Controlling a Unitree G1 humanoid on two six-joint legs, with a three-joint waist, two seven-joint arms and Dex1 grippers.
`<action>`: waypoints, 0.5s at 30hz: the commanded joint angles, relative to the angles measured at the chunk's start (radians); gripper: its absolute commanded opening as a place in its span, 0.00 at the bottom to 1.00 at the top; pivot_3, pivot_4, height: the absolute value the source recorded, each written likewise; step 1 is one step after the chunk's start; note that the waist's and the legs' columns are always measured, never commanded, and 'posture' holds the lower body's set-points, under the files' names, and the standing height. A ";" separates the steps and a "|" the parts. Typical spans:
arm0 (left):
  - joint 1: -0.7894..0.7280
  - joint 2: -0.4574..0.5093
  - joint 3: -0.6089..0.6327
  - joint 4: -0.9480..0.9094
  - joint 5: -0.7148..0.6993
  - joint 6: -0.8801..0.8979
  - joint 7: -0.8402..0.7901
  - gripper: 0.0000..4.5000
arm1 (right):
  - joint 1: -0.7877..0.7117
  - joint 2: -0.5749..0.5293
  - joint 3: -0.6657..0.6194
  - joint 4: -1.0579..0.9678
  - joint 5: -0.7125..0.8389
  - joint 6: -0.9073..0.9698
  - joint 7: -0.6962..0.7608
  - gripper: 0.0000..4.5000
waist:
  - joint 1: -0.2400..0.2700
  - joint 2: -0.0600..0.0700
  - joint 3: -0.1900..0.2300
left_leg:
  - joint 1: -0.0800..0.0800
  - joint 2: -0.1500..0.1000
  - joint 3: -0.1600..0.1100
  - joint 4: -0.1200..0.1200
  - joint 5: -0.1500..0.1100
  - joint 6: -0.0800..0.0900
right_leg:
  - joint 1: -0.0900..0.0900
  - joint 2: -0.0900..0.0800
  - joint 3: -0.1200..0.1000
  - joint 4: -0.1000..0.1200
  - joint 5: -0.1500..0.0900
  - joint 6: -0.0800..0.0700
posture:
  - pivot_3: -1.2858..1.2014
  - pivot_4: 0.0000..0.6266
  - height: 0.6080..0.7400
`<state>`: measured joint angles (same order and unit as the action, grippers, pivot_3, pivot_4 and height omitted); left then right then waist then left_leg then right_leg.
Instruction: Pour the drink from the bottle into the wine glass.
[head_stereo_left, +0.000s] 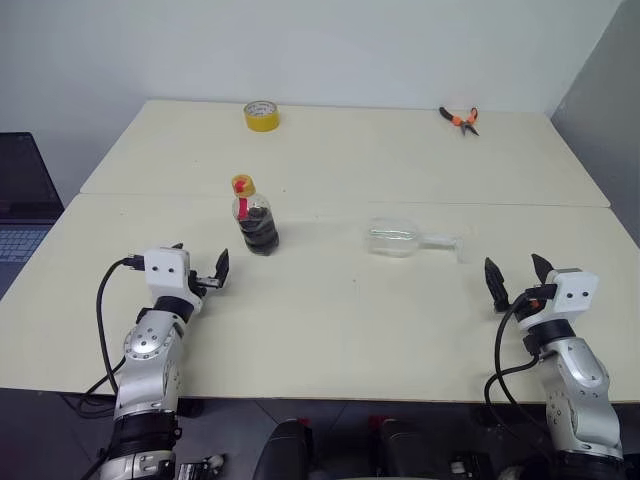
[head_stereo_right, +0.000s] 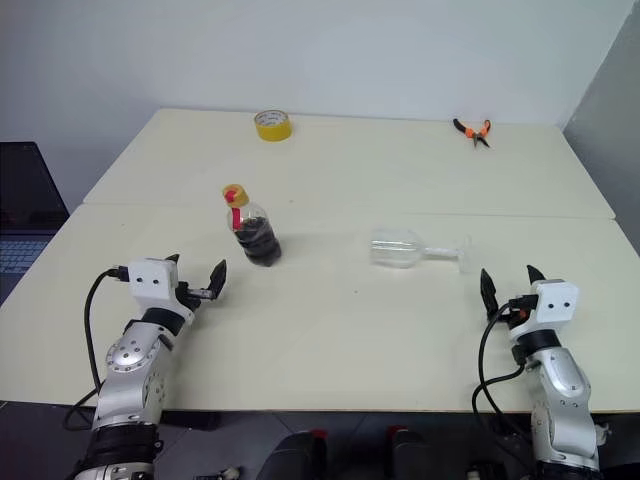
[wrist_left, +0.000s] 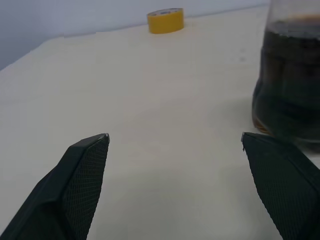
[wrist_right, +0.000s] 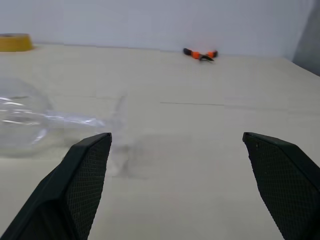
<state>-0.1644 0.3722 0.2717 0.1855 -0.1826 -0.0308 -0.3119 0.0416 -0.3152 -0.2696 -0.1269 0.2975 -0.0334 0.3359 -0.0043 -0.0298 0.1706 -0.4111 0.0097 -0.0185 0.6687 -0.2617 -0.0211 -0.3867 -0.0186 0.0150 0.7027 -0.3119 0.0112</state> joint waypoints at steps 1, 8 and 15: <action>0.017 0.031 0.006 -0.060 -0.021 -0.056 -0.059 1.00 | 0.039 -0.071 0.080 -0.147 -0.016 -0.007 0.117 1.00 | 0.000 0.000 0.000 | 0.000 0.000 0.000 0.000 0.000 0.000 | 0.000 0.000 0.000 0.000 0.000 0.000 | 0.52 0.24 1.00; 0.003 0.040 -0.041 -0.074 -0.033 -0.061 -0.156 1.00 | 0.067 -0.165 0.151 -0.310 0.068 0.117 0.234 1.00 | 0.000 0.000 0.000 | 0.011 0.000 -0.001 -0.005 0.000 0.000 | 0.013 0.000 -0.001 -0.006 0.000 0.000 | 0.52 0.24 1.00; -0.039 0.023 -0.075 -0.042 -0.040 -0.053 -0.191 1.00 | 0.049 -0.228 0.175 -0.412 0.191 0.303 0.297 1.00 | 0.001 0.000 0.000 | 0.012 0.000 -0.001 -0.005 0.000 0.000 | 0.014 0.000 -0.001 -0.007 0.000 0.000 | 0.52 0.24 1.00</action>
<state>-0.1851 0.3928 0.1995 0.1568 -0.2129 -0.0707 -0.4961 0.0916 -0.5212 -0.1002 -0.4756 0.4459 0.2301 0.6038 -0.0031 -0.0299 0.1709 -0.3990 0.0097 -0.0199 0.6633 -0.2618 -0.0210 -0.3729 -0.0185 0.0137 0.6957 -0.3120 0.0112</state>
